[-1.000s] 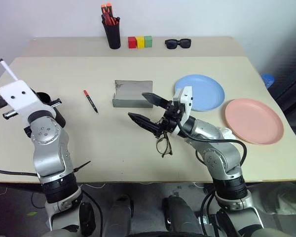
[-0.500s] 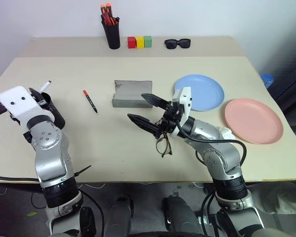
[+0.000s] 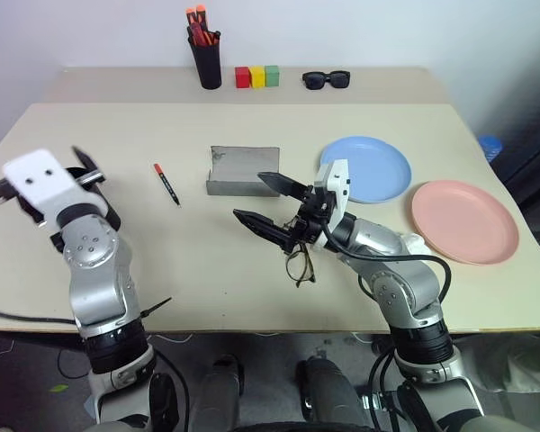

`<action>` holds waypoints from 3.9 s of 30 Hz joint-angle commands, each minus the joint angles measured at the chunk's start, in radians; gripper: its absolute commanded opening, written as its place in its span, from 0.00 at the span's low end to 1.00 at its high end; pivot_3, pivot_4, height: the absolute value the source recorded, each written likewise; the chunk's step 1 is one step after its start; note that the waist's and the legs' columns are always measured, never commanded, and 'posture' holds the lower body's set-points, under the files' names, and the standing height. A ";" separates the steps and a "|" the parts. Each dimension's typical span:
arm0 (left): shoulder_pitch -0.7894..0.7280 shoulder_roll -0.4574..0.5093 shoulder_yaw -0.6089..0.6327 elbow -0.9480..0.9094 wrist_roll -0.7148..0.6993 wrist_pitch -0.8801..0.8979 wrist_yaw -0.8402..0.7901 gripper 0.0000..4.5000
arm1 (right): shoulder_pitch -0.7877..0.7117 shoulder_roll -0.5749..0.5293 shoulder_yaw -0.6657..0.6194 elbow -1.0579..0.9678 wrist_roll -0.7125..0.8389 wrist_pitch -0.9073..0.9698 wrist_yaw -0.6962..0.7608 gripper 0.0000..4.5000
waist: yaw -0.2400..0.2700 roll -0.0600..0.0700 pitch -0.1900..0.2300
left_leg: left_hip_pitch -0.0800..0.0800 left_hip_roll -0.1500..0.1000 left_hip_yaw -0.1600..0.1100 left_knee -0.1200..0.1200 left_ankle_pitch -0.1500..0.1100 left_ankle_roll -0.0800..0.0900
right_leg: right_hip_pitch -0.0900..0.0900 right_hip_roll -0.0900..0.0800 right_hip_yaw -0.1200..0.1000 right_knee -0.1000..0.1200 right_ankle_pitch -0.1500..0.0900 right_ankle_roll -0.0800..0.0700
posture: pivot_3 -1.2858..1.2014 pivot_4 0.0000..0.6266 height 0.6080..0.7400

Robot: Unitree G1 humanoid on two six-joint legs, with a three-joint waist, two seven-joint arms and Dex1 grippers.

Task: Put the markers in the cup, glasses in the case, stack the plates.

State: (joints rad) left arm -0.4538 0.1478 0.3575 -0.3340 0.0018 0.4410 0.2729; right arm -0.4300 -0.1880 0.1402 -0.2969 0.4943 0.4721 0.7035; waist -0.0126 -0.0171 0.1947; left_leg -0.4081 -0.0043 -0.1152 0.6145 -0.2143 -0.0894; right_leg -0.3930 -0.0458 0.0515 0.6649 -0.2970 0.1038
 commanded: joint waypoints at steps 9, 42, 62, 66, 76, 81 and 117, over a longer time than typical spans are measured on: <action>-0.263 -0.095 -0.048 0.123 0.038 0.711 0.102 0.99 | -0.021 -0.076 -0.019 -0.011 -0.025 0.004 -0.011 1.00 | -0.032 0.000 0.000 | 0.000 0.000 -0.001 0.000 0.000 0.000 | -0.001 0.001 0.000 0.002 0.000 0.000 | 0.52 0.24 1.00; -0.360 0.003 -0.024 0.384 -0.066 -0.034 -0.067 0.01 | 0.045 -0.165 -0.032 -0.010 -0.075 -0.056 0.005 1.00 | -0.026 -0.001 0.001 | -0.001 0.000 0.000 -0.001 0.002 -0.004 | -0.003 -0.001 0.000 0.000 0.000 0.001 | 0.52 0.24 1.00; 0.100 0.093 0.054 0.026 0.104 -0.189 0.045 0.01 | -0.049 -0.050 -0.003 0.000 0.037 -0.027 0.055 1.00 | -0.004 -0.002 0.000 | 0.000 0.000 0.000 0.000 0.000 0.000 | 0.000 0.000 0.000 0.001 0.000 0.001 | 0.52 0.24 1.00; 0.118 0.074 0.065 0.027 0.105 -0.194 0.065 0.01 | -0.053 -0.045 -0.005 -0.004 0.053 -0.024 0.065 1.00 | -0.005 -0.002 0.000 | 0.000 0.000 0.000 0.000 0.000 0.000 | -0.001 0.000 0.000 0.001 0.000 0.001 | 0.52 0.24 1.00; 0.131 0.046 0.072 0.053 0.091 -0.197 0.084 0.01 | -0.041 -0.047 0.003 -0.022 0.055 -0.024 0.058 1.00 | -0.005 -0.002 0.000 | 0.000 0.000 0.000 0.000 0.000 0.000 | -0.001 0.000 0.000 0.001 0.000 0.001 | 0.52 0.24 1.00; 0.129 0.044 0.069 0.062 0.105 -0.194 0.104 0.62 | -0.040 -0.049 0.006 -0.025 0.055 -0.023 0.056 1.00 | -0.006 -0.002 0.000 | 0.000 0.000 0.000 0.000 0.000 0.000 | -0.001 0.000 0.000 0.001 0.000 0.001 | 0.52 0.24 1.00; -0.389 0.427 -0.557 0.769 -0.125 0.020 -1.169 0.99 | 0.106 -0.528 -0.126 -0.084 -0.075 -0.043 0.198 1.00 | -0.028 -0.001 0.001 | -0.001 0.000 0.000 -0.001 0.000 0.001 | -0.001 0.000 0.000 0.000 0.000 0.001 | 0.52 0.24 1.00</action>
State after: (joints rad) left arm -0.8019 0.5784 -0.1895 0.3903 -0.1382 0.5021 -0.8624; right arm -0.3300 -0.7047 0.0547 -0.3207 0.3984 0.4503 0.8973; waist -0.0406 -0.0183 0.1960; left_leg -0.4089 -0.0043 -0.1153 0.6139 -0.2147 -0.0883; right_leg -0.3941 -0.0457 0.0515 0.6647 -0.2971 0.1043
